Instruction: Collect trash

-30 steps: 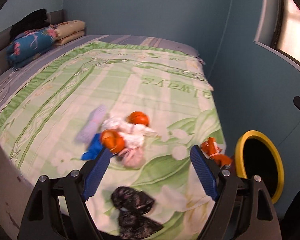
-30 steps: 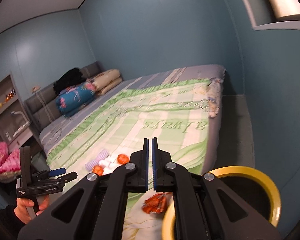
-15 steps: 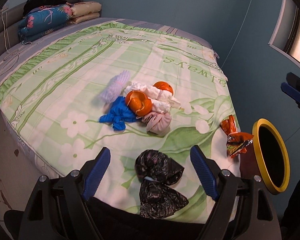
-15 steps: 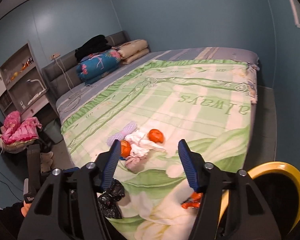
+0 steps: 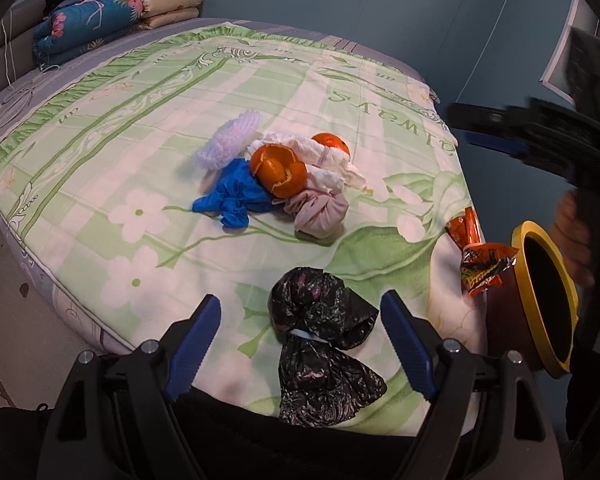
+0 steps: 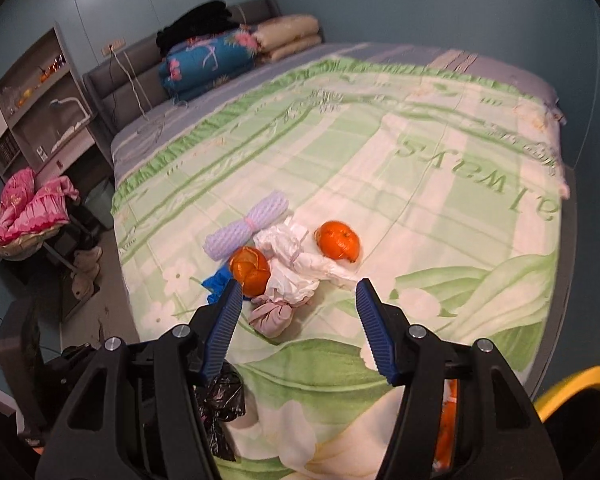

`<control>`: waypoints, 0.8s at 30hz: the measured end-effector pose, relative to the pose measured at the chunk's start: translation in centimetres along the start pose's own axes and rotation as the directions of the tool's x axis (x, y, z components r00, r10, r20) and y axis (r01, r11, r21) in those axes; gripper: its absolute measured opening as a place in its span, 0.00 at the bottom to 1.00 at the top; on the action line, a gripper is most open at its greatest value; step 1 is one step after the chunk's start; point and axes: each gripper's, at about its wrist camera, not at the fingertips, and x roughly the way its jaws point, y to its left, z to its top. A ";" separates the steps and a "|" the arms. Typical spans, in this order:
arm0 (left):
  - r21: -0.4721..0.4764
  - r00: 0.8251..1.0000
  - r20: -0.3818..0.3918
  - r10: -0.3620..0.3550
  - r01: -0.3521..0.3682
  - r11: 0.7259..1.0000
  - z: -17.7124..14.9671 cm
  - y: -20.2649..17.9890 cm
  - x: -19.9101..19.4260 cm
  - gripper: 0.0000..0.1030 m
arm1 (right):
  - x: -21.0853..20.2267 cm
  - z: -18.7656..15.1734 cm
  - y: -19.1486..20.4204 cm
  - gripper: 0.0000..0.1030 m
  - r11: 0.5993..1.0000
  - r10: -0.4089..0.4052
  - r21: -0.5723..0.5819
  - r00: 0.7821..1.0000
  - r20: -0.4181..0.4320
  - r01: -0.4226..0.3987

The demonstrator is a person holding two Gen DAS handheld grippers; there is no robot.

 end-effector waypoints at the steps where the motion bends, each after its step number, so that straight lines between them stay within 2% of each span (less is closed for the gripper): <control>1: 0.000 1.000 -0.007 0.001 -0.001 1.000 0.0 -0.1 0.3 0.76 | 1.5 0.3 -0.2 0.55 1.000 0.007 0.010 0.999 -0.032 -0.007; 6: -0.021 0.999 -0.034 -0.007 0.006 1.000 0.0 0.2 1.6 0.76 | 7.6 1.1 -0.7 0.54 1.000 0.010 0.026 0.989 -0.149 -0.006; 11: -0.026 0.999 -0.052 -0.009 0.008 1.000 0.1 0.3 2.6 0.76 | 11.9 1.5 -1.2 0.49 1.000 -0.015 0.020 0.976 -0.218 0.020; 15: -0.035 0.997 -0.070 -0.023 0.021 0.999 0.1 0.5 3.3 0.75 | 13.6 1.5 -1.2 0.46 1.000 -0.012 0.013 0.970 -0.244 0.015; 17: -0.036 0.996 -0.086 -0.028 0.026 0.999 0.1 0.5 3.8 0.73 | 14.2 1.6 -1.2 0.45 1.000 -0.015 0.013 0.969 -0.246 0.018; 24: -0.014 0.991 -0.130 -0.041 0.040 0.999 0.1 -0.3 5.5 0.54 | 15.8 1.7 -0.6 0.34 0.999 -0.040 -0.018 0.963 -0.266 0.037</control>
